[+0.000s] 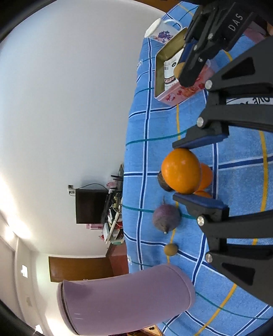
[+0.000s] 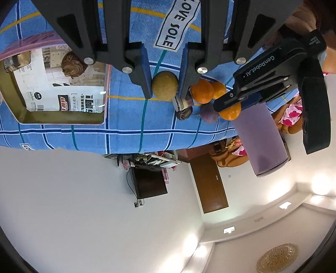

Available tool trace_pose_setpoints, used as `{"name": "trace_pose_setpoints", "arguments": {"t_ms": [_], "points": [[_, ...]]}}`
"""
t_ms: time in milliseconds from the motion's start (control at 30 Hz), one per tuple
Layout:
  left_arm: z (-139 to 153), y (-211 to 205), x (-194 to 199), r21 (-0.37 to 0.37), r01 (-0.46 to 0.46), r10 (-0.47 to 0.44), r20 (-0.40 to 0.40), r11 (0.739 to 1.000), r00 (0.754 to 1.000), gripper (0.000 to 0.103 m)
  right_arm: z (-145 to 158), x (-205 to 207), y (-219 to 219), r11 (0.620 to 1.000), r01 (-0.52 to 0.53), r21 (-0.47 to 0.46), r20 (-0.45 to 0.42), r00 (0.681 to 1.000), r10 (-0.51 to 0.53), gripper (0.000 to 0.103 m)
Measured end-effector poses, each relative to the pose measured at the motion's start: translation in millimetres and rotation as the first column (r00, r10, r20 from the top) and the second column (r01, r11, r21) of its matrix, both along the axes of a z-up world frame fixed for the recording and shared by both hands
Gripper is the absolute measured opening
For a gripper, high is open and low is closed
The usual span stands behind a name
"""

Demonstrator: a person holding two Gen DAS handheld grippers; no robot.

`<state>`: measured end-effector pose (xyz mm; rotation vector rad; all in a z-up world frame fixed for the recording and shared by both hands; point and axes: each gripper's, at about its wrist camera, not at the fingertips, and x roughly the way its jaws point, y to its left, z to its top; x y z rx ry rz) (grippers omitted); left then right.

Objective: Organize fruits
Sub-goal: 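Carry the orange and yellow fruit over the pink tin with both tools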

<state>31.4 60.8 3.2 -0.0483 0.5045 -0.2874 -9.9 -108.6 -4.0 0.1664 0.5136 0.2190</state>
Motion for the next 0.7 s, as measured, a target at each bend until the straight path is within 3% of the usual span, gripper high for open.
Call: {"name": "trace_pose_setpoints", "arguments": {"t_ms": [133, 367, 700], "points": [[2.0, -2.0, -3.6, 0.002, -0.005, 0.005, 0.026, 1.0, 1.0, 0.043, 0.8, 0.0, -0.6, 1.0, 0.017, -0.013, 0.005, 1.0, -0.017, 0.026], [0.3, -17.1, -11.1, 0.104, -0.049, 0.041, 0.078, 0.993, 0.996, 0.043, 4.4, -1.5, -3.2, 0.993, 0.09, -0.078, 0.035, 0.996, -0.087, 0.026], [-1.2, -15.3, -9.0, 0.114, -0.088, 0.081, 0.061, 0.99, 0.995, 0.044, 4.6, -0.3, -2.9, 0.988, 0.111, -0.11, 0.045, 0.993, -0.107, 0.026]]}}
